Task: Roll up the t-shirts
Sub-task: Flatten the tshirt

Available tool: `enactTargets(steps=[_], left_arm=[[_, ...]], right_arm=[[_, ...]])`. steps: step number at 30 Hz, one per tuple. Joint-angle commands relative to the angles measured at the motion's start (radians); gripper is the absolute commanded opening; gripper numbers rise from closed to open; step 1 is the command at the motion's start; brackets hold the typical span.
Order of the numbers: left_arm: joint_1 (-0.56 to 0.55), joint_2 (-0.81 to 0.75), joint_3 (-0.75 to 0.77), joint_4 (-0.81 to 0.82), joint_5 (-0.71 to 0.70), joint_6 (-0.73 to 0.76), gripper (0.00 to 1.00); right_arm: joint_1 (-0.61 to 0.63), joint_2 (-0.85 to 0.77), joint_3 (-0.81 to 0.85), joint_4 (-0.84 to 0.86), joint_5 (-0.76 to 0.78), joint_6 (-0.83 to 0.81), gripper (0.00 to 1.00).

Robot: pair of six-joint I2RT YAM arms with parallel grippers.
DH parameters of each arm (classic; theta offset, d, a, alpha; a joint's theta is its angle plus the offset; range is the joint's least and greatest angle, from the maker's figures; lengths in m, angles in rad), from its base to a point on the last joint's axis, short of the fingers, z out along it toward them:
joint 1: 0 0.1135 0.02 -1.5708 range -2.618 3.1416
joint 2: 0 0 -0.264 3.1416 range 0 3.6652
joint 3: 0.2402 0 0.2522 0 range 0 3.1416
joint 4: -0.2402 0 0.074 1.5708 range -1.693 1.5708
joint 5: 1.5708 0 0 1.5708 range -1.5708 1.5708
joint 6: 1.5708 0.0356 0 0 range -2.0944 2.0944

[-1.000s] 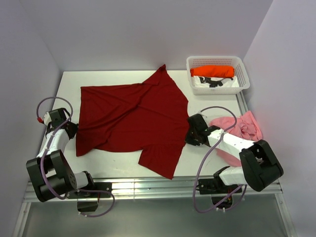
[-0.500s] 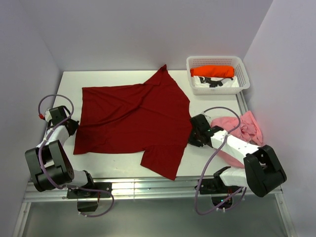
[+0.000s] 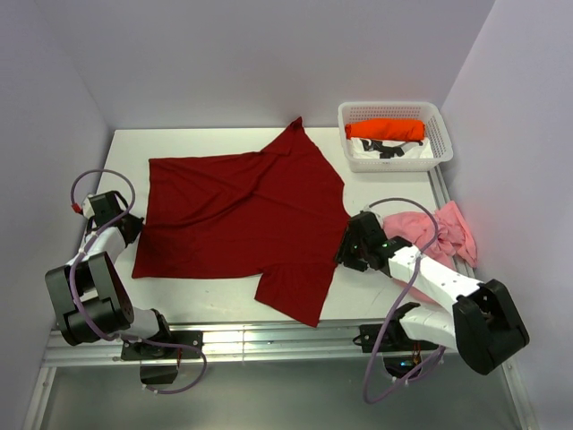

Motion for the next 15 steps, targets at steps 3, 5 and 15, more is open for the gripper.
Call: enactTargets(steps=[3, 5, 15], left_arm=[[-0.012, -0.006, 0.023, 0.044, 0.008, 0.022, 0.00], [-0.014, -0.006, 0.023, 0.043, 0.003, 0.022, 0.00], [-0.021, -0.002, 0.025, 0.040, -0.005, 0.025, 0.00]], right_arm=[[0.046, 0.052, -0.002, 0.062, -0.012, 0.013, 0.48], [0.062, 0.075, 0.001, 0.077, -0.007, 0.015, 0.47], [0.089, 0.125, 0.026, 0.028, 0.091, 0.050, 0.03]])
